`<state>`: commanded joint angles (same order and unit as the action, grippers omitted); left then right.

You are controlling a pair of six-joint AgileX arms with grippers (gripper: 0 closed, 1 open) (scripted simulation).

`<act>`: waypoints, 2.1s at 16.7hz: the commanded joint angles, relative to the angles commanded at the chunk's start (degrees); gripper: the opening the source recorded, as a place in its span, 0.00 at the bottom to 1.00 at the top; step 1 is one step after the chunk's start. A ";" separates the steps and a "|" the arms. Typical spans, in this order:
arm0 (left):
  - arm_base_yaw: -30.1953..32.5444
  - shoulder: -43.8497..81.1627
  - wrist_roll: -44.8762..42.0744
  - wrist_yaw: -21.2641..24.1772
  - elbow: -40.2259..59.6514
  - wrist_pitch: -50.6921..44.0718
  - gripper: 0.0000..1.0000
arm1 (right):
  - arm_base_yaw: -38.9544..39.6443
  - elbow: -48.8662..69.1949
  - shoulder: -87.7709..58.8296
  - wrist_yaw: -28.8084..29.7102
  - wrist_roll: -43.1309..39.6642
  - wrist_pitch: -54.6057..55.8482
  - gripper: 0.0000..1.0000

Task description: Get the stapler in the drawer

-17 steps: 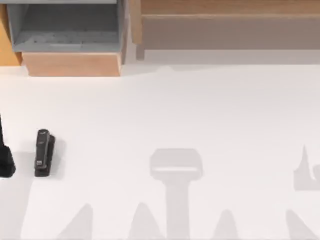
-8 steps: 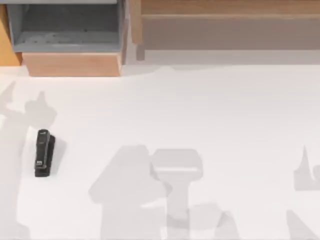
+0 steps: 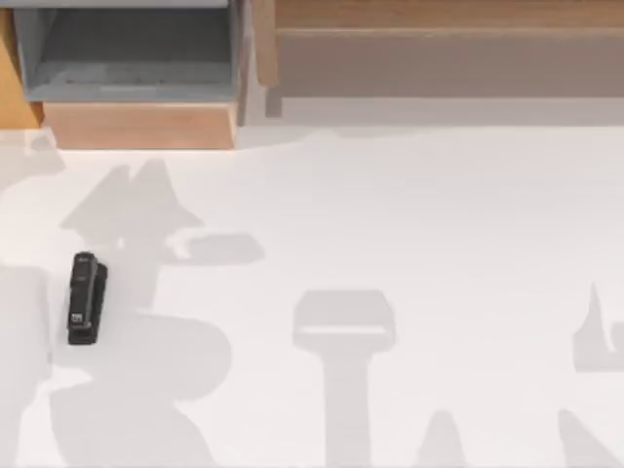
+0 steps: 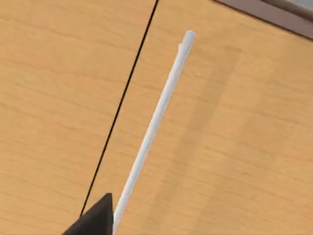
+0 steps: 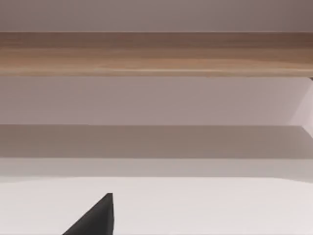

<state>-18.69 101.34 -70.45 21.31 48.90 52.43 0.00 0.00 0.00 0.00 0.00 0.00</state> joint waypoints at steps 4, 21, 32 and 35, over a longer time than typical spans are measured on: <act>-3.07 16.80 -11.73 3.22 8.11 8.60 1.00 | 0.00 0.00 0.00 0.00 0.00 0.00 1.00; -4.13 31.76 -20.31 4.19 19.29 12.17 1.00 | 0.00 0.00 0.00 0.00 0.00 0.00 1.00; -3.86 32.41 -20.29 3.92 20.69 11.44 0.55 | 0.00 0.00 0.00 0.00 0.00 0.00 1.00; -3.86 32.41 -20.29 3.92 20.69 11.44 0.32 | 0.00 0.00 0.00 0.00 0.00 0.00 1.00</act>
<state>-22.54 133.74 -90.74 25.23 69.59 63.86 0.00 0.00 0.00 0.00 0.00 0.00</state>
